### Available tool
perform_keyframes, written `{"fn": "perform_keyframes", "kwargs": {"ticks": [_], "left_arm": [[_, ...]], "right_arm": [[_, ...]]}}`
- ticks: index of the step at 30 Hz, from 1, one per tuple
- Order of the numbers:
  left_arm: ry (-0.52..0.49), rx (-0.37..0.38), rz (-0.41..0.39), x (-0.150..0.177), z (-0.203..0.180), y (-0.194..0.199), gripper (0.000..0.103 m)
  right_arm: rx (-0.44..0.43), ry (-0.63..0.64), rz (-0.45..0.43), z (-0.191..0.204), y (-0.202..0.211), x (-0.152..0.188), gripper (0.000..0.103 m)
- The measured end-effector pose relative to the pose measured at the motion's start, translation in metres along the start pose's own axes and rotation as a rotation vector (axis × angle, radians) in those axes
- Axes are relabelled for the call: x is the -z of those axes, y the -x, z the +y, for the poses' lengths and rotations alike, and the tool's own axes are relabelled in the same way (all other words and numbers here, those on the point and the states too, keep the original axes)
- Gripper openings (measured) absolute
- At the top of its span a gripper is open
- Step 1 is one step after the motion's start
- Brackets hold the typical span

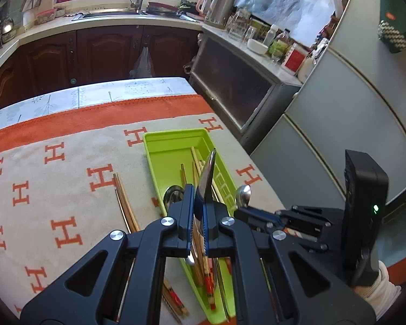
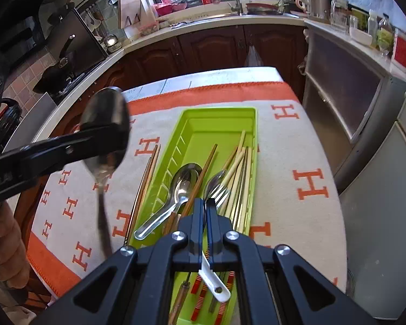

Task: Organize utensils
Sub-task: 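Lower both spoons into the green tray and open both tools, then move the right tool to the wooden chopstick and close on it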

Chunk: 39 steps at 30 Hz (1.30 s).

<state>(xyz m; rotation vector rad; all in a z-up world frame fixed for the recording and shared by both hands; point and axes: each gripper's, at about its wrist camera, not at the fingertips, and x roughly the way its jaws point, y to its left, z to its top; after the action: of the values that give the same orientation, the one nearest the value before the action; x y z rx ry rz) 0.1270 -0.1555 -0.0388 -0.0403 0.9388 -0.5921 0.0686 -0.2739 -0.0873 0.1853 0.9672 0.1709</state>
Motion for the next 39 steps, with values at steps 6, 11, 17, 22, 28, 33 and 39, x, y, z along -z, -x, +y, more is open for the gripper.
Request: {"fn": "perform_keyframes", "kwargs": {"ticks": [6,11,17,22,28,33,39], "left_arm": [[0.000,-0.067,0.051,-0.007,0.007,-0.051,0.003],[0.014,-0.085,0.070,-0.006,0.017,-0.073,0.003],[-0.006,-0.098,0.057,-0.006,0.015,-0.062,0.003],[0.020,-0.105,0.060,0.000,0.018,-0.032,0.003],[0.055,-0.115,0.052,0.018,0.025,0.009,0.026],[0.077,-0.124,0.044,0.043,0.030,0.040,0.034],[0.090,-0.170,0.047,0.073,0.041,0.069,0.036]], "right_arm": [[-0.022,-0.002,0.030,-0.003,-0.021,-0.003,0.002],[-0.033,0.007,0.060,-0.001,-0.034,-0.004,0.003],[-0.044,-0.016,0.070,-0.004,-0.032,-0.006,0.004],[-0.051,-0.027,0.055,-0.001,-0.020,-0.004,0.004],[-0.053,-0.035,0.037,0.005,-0.004,0.002,0.004],[-0.059,-0.052,0.023,0.012,0.008,0.006,0.004],[-0.067,-0.042,0.027,0.029,0.017,0.017,0.004]]}}
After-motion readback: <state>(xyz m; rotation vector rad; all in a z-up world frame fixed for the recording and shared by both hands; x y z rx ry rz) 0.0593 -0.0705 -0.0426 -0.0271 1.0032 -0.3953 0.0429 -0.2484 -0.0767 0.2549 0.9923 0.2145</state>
